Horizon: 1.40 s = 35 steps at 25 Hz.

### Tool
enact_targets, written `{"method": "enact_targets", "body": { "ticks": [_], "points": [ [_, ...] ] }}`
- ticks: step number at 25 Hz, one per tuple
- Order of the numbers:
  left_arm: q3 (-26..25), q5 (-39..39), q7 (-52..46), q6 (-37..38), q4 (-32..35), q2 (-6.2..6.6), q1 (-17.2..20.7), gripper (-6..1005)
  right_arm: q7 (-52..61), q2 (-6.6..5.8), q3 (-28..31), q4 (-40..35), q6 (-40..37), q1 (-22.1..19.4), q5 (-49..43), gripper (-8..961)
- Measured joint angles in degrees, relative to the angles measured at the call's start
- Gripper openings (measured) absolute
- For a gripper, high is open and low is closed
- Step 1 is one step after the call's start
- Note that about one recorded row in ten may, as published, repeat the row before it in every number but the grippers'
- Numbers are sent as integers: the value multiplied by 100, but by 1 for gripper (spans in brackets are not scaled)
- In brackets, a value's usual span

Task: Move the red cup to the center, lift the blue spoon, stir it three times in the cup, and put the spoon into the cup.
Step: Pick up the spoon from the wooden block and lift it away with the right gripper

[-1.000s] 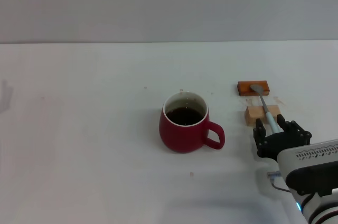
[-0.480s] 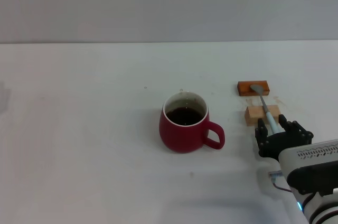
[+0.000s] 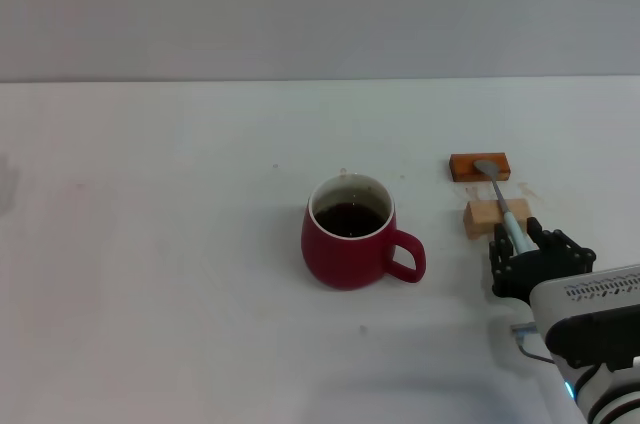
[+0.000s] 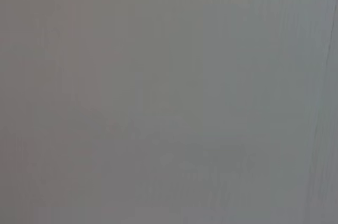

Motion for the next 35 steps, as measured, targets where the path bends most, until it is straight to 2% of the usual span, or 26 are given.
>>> {"method": "enact_targets", "body": {
  "ticks": [17,24,35],
  "points": [
    [0,-6,-82,60,-9,0,53,859,0,-6,71,-14,35,24,0,333],
    [0,-6,-95,81,-9,0,61,859,-2,-15,68,-22,89,10,0,263],
    [0,11,-150,162,-9,-5,94,859,-14,-30,71,-24,222,0,-14,267]
  ]
}}
